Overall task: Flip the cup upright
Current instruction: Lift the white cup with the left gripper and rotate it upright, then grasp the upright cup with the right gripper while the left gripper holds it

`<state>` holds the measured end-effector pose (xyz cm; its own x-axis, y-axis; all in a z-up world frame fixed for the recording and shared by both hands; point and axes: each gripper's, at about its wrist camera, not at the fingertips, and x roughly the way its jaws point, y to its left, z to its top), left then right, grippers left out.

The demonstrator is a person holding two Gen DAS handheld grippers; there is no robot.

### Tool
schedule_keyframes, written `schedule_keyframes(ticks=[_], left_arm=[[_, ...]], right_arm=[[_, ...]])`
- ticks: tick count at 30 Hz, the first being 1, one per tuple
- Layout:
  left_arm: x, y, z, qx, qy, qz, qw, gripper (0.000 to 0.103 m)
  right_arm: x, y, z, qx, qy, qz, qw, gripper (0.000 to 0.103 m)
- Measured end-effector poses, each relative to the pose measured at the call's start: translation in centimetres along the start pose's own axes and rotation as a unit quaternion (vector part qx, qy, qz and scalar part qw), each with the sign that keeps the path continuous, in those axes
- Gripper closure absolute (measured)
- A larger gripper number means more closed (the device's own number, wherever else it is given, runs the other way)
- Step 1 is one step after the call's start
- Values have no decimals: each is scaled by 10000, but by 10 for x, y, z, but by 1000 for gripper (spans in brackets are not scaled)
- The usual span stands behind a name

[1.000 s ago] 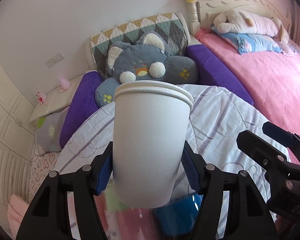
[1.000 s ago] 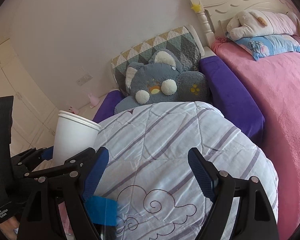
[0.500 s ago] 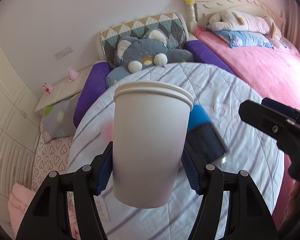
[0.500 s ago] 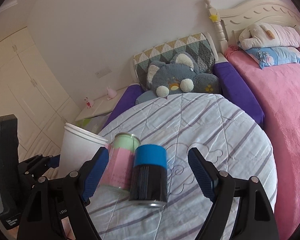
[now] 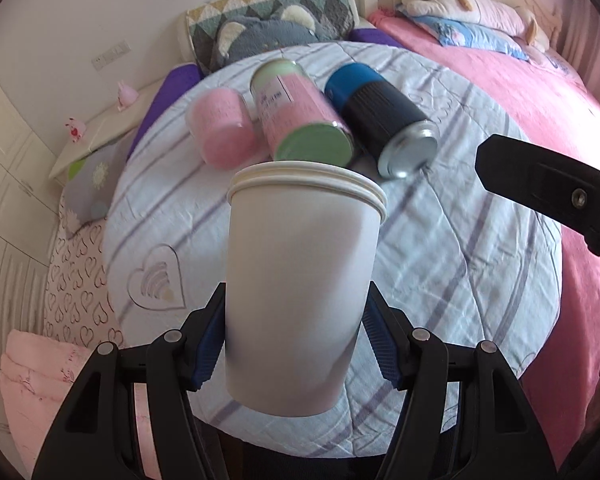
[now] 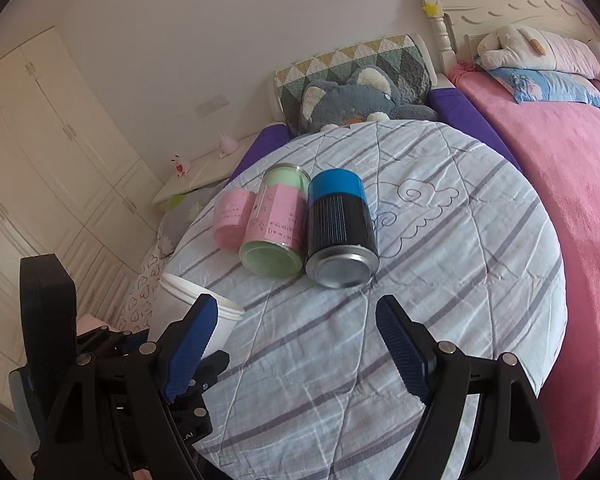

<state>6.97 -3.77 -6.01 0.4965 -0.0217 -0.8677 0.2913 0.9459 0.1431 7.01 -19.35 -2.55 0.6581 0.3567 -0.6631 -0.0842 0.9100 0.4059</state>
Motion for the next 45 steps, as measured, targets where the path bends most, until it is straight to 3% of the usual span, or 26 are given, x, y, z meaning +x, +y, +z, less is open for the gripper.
schedule_keyframes(ticks=[3,10,11,13,15,27,31,39,45], left_arm=[[14,0,-6,-61,0,109,9999,38],[31,5,-4,-274,-125,-51,9995,36],[32,5,-4,-282,-104,-56,9995,34],[33,7,-5,-301,-89,-72,9995,15],[33,8,-7,-287,-107,-99,9995,11],[14,35,-29,-410,-157,-339,9985,6],[9,43,-37,-373,-178,-340,9986,4],[5,55,-43,-408,-241,-696,9965,4],[5,56,-43,-298,-339,-767,9960,4]], right_arm=[[3,2,-10,39,76,-34,10000,20],[14,4,-21,149,232,-109,9996,20],[16,3,-21,190,269,-73,9994,20],[22,4,-22,253,366,-42,9990,20],[28,6,-23,251,417,-71,9988,20],[42,15,-27,516,654,187,9964,20],[53,14,-30,831,881,346,9920,20],[80,19,-36,1417,1310,818,9778,20],[98,30,-30,1516,1365,1015,9737,20]])
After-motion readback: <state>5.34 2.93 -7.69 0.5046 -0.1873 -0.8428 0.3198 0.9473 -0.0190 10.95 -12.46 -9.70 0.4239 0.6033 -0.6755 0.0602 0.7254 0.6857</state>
